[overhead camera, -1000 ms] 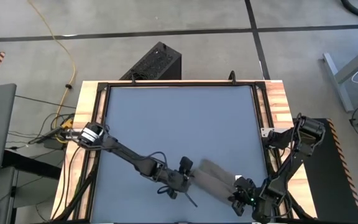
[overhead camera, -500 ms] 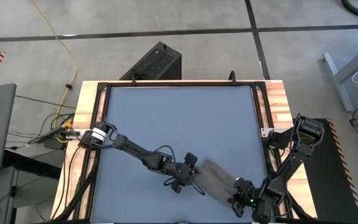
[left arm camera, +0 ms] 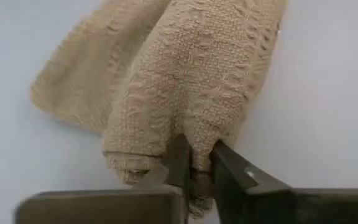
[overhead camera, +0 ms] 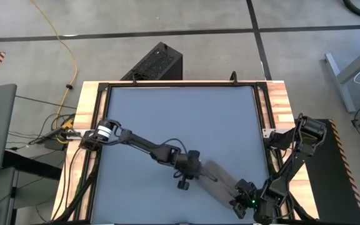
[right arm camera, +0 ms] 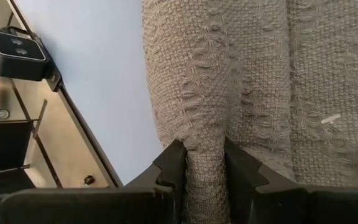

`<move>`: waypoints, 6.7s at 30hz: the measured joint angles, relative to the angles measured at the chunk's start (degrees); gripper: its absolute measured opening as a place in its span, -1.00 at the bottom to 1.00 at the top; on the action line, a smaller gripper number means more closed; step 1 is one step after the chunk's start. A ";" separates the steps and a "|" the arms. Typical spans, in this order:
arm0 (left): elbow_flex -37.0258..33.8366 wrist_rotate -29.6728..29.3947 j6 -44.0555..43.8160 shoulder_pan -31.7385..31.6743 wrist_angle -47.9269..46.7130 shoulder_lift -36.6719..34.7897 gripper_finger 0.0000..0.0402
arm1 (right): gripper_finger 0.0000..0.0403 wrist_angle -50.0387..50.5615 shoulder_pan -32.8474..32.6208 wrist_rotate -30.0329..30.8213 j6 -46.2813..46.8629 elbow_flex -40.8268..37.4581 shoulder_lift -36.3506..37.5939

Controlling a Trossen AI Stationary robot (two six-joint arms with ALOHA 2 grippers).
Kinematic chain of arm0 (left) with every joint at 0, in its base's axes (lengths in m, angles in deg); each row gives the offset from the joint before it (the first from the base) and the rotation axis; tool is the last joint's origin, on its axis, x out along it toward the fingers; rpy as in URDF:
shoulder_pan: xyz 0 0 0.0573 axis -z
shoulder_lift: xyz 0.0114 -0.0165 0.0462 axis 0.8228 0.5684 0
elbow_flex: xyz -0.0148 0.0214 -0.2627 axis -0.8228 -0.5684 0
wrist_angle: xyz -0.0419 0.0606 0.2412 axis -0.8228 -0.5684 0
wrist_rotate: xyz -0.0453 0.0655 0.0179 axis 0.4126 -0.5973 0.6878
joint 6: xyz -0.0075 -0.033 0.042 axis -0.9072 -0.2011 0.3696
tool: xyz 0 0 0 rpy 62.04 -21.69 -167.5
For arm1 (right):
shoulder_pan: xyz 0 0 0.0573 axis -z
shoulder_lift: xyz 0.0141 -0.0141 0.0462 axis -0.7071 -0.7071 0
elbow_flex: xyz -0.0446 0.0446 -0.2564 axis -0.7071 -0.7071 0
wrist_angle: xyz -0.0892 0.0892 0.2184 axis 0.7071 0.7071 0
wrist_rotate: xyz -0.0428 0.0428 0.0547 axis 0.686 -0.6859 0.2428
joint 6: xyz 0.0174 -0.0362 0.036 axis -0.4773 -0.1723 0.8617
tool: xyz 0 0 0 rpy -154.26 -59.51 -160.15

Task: Roll towel
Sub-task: Roll the grey towel

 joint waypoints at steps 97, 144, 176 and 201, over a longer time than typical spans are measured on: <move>5.99 -6.25 1.43 4.58 0.37 -7.53 -0.28 | -0.45 23.28 19.10 -7.76 -51.47 20.81 -12.48; 4.23 1.99 -47.48 -2.46 -14.08 -0.03 -0.80 | -0.05 50.09 6.43 22.49 -26.09 23.29 20.05; -50.21 -51.74 -121.54 18.51 -7.31 -41.29 -0.44 | -0.05 39.90 13.76 26.59 -38.99 23.34 20.87; -50.15 -39.93 -95.09 7.98 -19.34 -62.62 0.26 | -0.05 37.39 15.34 21.03 -41.27 23.34 20.87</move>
